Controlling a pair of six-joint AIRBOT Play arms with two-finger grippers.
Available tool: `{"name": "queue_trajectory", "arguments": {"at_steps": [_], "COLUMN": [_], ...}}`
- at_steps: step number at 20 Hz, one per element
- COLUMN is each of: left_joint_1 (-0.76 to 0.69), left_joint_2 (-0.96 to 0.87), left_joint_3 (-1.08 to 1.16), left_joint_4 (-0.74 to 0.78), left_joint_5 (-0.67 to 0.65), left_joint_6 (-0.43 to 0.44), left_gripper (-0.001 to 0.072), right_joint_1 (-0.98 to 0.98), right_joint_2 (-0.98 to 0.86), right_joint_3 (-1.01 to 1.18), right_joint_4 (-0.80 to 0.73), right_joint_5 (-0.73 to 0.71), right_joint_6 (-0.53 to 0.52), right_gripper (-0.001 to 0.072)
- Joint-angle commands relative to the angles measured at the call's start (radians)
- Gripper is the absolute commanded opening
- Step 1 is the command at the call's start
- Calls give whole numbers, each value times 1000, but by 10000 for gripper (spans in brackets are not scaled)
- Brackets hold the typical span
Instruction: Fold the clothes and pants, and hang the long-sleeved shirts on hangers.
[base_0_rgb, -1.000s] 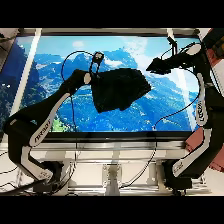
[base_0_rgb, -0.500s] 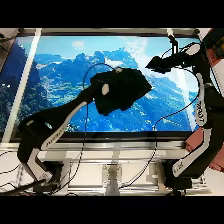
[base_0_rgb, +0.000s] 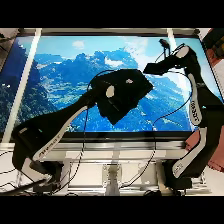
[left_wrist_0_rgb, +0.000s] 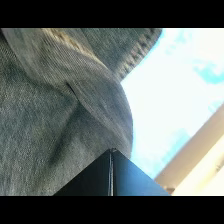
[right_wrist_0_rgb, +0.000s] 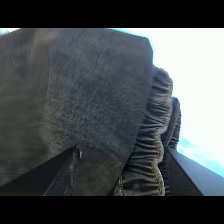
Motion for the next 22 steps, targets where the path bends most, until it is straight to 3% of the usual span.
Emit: {"name": "queue_trajectory", "arguments": {"at_steps": [1, 6, 12, 15, 17, 22], "left_joint_1": [25, 68, 77, 77, 77, 77], "left_joint_2": [61, 98, 98, 98, 96, 96], "left_joint_3": [1, 1, 1, 1, 0, 0], "left_joint_4": [-3, -3, -3, -3, -3, -3], "left_joint_5": [-50, -51, -48, -42, -42, -43], "left_joint_6": [4, 1, 2, 2, 2, 2], "left_gripper": [25, 25, 25, 25, 26, 25], "right_joint_1": [68, 106, 106, 114, 123, 101], "right_joint_2": [-29, -32, -31, -40, -61, -120], "right_joint_3": [3, 20, 136, 114, 109, 110], "right_joint_4": [-132, -127, -97, -93, -132, -295], "right_joint_5": [-38, -136, -81, 16, 89, 64], "right_joint_6": [-33, 26, 31, 31, 18, 63], "right_gripper": [612, 612, 594, 591, 597, 592]}}
